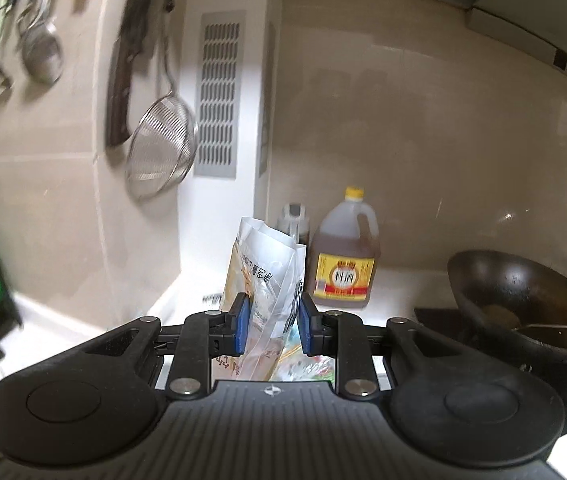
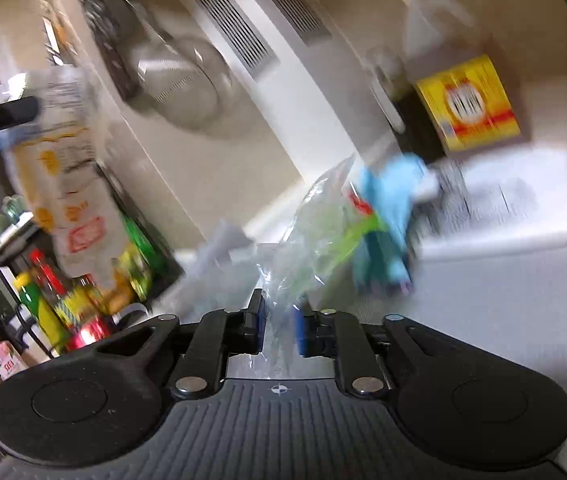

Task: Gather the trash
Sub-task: 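Lift both held pieces of trash and carry them toward the bin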

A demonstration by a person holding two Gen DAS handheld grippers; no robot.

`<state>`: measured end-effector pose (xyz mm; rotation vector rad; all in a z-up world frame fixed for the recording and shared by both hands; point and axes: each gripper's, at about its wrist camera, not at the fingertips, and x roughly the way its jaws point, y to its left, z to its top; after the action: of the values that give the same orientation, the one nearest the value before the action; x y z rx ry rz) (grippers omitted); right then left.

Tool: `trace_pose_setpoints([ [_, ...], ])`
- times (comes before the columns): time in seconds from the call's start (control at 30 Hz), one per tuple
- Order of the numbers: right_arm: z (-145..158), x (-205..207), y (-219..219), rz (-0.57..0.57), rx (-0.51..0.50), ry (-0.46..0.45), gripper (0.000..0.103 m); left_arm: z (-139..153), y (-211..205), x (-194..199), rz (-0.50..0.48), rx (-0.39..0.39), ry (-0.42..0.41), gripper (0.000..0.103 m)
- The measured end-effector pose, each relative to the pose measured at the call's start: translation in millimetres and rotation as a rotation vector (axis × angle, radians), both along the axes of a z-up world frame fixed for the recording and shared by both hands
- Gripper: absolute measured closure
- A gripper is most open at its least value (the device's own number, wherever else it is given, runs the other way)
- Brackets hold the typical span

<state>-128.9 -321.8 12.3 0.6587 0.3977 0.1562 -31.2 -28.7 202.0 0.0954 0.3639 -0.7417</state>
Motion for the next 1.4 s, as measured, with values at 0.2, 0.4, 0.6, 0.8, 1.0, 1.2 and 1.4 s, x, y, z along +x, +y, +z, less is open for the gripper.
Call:
trace_pose_setpoints([
  [0.2, -18, -15, 5, -0.005, 0.137, 0.122, 0.033, -10, 37, -27, 0.033, -0.025, 0.028, 0.075],
  [0.4, -6, -44, 26, -0.028, 0.075, 0.021, 0.091, -17, 67, -48, 0.059, -0.036, 0.033, 0.075],
  [0.6, 50, -83, 26, -0.074, -0.068, -0.178, 0.093, -21, 91, -69, 0.071, -0.055, 0.039, 0.075],
  [0.8, 84, -113, 14, -0.12, -0.16, -0.239, 0.093, -30, 118, -102, 0.081, -0.095, 0.041, 0.075],
  [1.0, 95, -159, 31, -0.074, -0.234, -0.258, 0.093, -50, 145, -147, 0.091, -0.085, 0.055, 0.075],
  [1.2, 86, -200, 69, 0.054, -0.272, -0.221, 0.093, -91, 167, -183, 0.13, -0.051, 0.142, 0.075],
  [1.4, 56, -222, 116, 0.202, -0.332, -0.116, 0.093, -164, 180, -196, 0.2, -0.022, 0.33, 0.075],
])
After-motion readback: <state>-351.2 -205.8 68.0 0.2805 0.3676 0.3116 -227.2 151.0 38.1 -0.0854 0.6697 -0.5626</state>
